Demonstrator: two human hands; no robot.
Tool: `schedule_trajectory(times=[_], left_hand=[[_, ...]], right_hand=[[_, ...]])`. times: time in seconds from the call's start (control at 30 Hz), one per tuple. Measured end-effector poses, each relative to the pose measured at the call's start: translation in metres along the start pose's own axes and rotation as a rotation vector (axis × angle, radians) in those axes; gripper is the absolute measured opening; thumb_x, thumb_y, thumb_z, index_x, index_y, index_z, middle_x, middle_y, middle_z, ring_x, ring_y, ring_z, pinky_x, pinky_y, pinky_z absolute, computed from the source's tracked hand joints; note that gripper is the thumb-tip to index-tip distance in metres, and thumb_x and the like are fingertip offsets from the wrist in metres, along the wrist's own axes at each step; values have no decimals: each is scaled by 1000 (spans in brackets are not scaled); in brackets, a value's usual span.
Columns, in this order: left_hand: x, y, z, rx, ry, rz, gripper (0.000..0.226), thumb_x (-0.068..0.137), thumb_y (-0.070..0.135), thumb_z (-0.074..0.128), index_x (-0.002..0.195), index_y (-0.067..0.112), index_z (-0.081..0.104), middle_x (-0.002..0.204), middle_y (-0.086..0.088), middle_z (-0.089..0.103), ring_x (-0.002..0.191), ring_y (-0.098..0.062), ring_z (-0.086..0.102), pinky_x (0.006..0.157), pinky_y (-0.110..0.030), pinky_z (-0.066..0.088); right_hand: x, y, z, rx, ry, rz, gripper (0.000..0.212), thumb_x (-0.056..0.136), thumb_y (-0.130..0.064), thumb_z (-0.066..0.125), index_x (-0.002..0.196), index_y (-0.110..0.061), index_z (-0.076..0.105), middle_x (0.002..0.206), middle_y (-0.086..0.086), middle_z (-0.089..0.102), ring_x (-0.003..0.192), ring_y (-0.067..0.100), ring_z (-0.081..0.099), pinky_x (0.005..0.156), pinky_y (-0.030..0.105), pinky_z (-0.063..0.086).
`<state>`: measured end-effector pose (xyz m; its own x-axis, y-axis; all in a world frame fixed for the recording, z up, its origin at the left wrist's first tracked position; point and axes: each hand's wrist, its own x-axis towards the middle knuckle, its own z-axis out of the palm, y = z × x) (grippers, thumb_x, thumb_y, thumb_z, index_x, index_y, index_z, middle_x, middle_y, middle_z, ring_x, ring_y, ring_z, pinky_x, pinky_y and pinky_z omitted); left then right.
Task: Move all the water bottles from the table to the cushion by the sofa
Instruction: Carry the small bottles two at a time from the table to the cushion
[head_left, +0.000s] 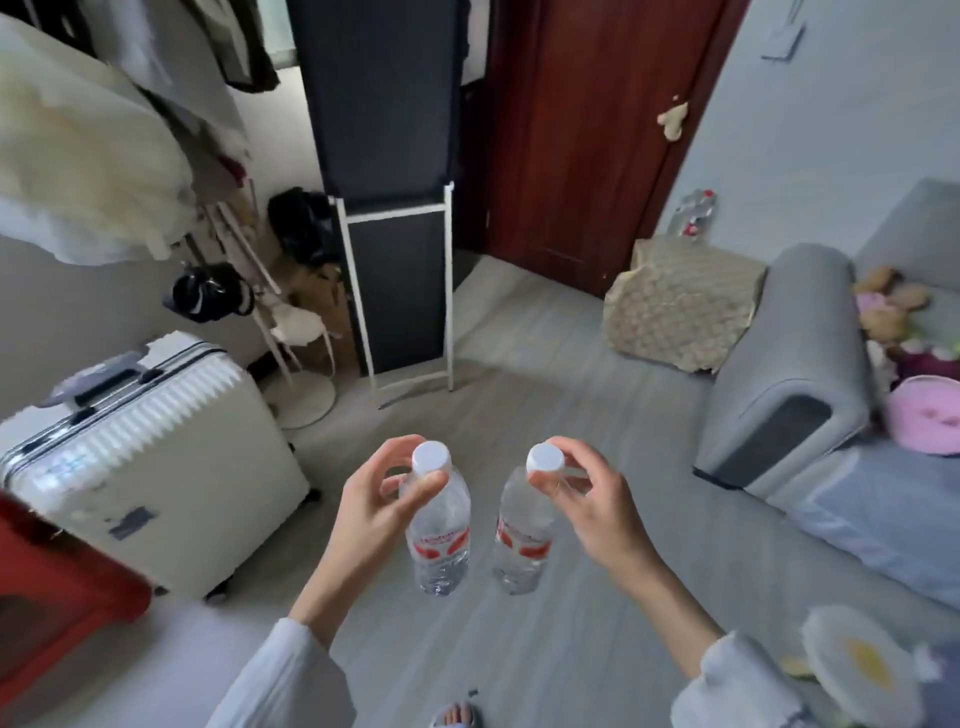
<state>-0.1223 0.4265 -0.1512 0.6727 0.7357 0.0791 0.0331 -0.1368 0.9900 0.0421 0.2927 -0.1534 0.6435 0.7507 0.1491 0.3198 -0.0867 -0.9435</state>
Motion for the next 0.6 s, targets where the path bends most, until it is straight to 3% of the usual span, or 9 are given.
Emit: schedule_trajectory(times=[0.1,0.2,0.37,0.5,0.6], left_hand=[[71,1,31,11,-126,-9,36,62,47,68,94,34,60,96,-3,66,83,-8,64,67,-15,49],[135,3,63,24,-224,-15,44,60,49,66,98,28,59,98,-3,66,85,-7,64,69,-12,48],[237,-5,118,16,-328,-40,35,68,38,68,100,24,61,102,-3,67,90,-7,65,72,-9,47],[319,-14,170,16,-375,-44,23,77,23,68,99,28,62,107,-5,67,99,-14,64,75,-8,47],[389,-16,213,46,-407,-44,23,75,30,70,97,30,63,103,-2,69,97,-15,65,76,-10,48]], right_hand=[[47,12,-30,11,133,41,25,73,-24,72,91,-32,57,92,-9,62,84,-2,57,77,10,44],[96,23,-60,10,226,81,25,75,-15,71,95,-22,58,91,-7,61,82,-1,57,77,10,44],[172,53,-106,10,285,139,23,75,-13,70,92,-23,58,89,-12,61,79,-7,57,76,11,45],[240,90,-147,-2,313,174,26,75,-15,70,87,-34,57,92,-11,62,82,-4,56,80,20,47],[301,117,-182,-10,313,175,27,76,-15,70,86,-36,56,90,-15,63,83,0,57,84,29,47]])
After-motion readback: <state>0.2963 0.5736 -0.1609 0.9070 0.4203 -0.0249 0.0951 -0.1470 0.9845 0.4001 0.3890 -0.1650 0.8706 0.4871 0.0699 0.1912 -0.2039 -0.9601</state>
